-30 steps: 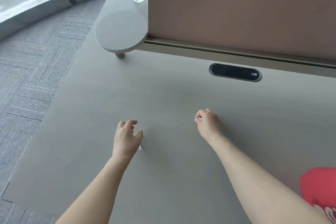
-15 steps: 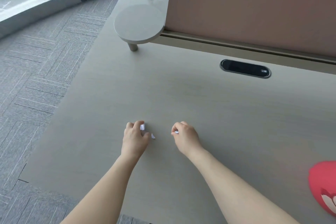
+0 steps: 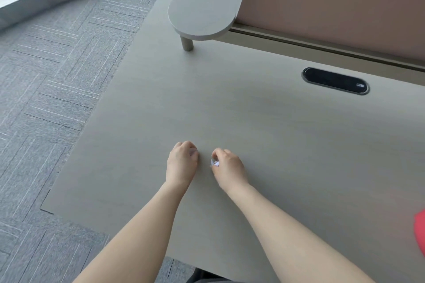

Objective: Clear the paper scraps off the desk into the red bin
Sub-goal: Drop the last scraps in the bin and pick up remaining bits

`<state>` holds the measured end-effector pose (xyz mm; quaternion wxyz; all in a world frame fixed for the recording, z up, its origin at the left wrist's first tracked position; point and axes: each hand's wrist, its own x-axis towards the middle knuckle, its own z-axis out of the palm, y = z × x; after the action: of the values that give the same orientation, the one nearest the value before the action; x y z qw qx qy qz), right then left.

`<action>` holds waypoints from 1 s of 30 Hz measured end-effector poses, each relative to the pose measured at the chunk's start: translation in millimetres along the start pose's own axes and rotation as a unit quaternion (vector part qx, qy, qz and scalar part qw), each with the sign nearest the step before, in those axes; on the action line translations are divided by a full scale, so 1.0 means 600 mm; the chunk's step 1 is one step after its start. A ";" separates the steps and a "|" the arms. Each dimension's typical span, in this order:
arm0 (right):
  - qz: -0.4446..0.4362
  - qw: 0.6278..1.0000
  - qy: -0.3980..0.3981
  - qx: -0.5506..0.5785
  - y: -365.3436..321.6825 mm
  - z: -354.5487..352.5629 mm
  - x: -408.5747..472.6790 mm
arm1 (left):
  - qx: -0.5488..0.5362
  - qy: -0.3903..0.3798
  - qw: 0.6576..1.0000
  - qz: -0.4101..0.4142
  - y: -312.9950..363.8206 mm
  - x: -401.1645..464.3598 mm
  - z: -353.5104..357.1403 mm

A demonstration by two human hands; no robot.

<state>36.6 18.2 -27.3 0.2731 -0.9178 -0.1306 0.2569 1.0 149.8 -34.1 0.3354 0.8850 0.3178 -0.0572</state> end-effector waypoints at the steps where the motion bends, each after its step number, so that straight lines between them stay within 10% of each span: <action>1: -0.001 1.000 0.001 -0.006 -0.003 0.002 0.001 | -0.008 0.005 1.000 -0.004 -0.004 -0.001 -0.003; 16: 0.011 1.000 0.001 -0.020 -0.004 -0.007 -0.003 | -0.065 0.030 0.997 0.001 -0.005 -0.020 -0.023; 30: 0.091 0.971 0.199 0.092 0.128 -0.206 -0.111 | -0.076 -0.040 0.980 0.181 0.241 -0.111 0.063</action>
<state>55.6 -123.3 44.6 0.3522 -0.9295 0.0351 0.1040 39.5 8.1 38.5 0.4191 0.8968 0.1420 -0.0061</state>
